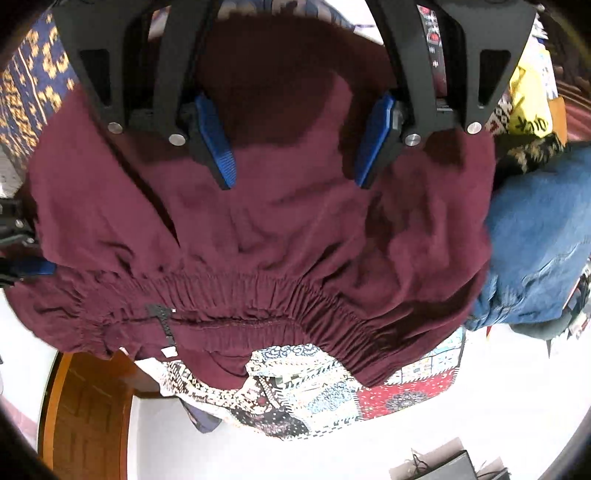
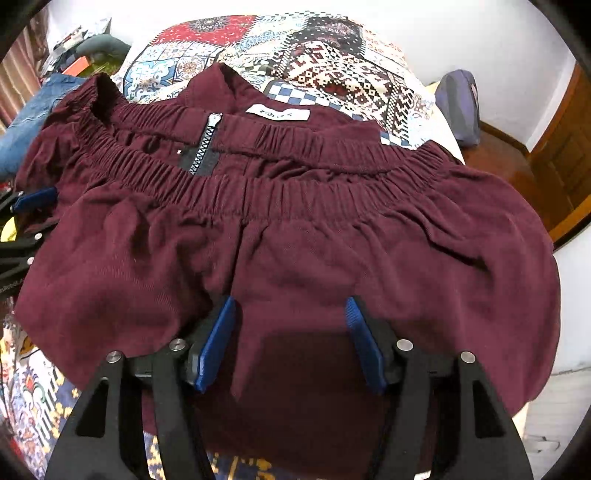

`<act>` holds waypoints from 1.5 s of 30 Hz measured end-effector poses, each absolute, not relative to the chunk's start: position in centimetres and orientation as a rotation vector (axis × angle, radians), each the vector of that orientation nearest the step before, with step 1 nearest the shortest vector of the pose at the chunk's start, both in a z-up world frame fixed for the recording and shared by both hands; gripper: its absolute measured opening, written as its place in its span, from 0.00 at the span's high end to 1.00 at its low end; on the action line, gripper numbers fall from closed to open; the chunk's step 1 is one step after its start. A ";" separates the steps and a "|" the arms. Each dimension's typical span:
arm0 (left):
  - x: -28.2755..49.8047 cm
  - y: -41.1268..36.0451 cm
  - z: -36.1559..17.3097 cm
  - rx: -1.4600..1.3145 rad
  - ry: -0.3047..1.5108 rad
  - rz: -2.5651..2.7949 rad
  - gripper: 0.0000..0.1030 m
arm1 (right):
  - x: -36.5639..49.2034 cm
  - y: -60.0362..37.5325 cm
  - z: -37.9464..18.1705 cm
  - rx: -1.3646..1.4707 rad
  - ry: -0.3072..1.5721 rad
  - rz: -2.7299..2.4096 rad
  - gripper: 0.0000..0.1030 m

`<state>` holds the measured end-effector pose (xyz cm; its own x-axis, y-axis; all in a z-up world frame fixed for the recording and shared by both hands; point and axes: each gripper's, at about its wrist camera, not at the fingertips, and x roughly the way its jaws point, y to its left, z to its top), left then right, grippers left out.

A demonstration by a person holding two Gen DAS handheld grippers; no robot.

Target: Fold large clothes

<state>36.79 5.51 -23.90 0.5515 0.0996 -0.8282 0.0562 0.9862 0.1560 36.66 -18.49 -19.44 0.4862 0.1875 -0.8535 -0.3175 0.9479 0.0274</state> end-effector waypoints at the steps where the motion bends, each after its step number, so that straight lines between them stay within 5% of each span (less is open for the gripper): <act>1: 36.1 5.8 -23.5 0.158 0.985 0.026 0.36 | 36.5 -18.5 -19.3 -0.136 1.024 0.304 0.43; 17: 28.7 15.6 -21.3 -0.274 0.884 0.174 0.30 | 32.2 -16.0 -15.7 -0.322 0.873 0.278 0.43; 29: 33.3 17.0 -27.7 -0.706 0.941 -0.073 0.30 | 33.0 -13.8 -15.4 -0.209 0.875 0.335 0.39; 42: 39.7 16.4 -29.3 -0.834 0.855 -0.005 0.28 | 32.7 -15.0 -18.2 -0.069 0.966 0.345 0.35; 45: 40.6 15.9 -29.0 -0.836 0.862 0.079 0.44 | 32.5 -15.5 -18.4 -0.017 0.977 0.342 0.34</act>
<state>40.62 15.95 -29.03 0.6685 -0.2577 -0.6976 -0.3798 0.6882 -0.6181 32.48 -15.55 -18.44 0.5103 0.2770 -0.8142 -0.2919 0.9463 0.1390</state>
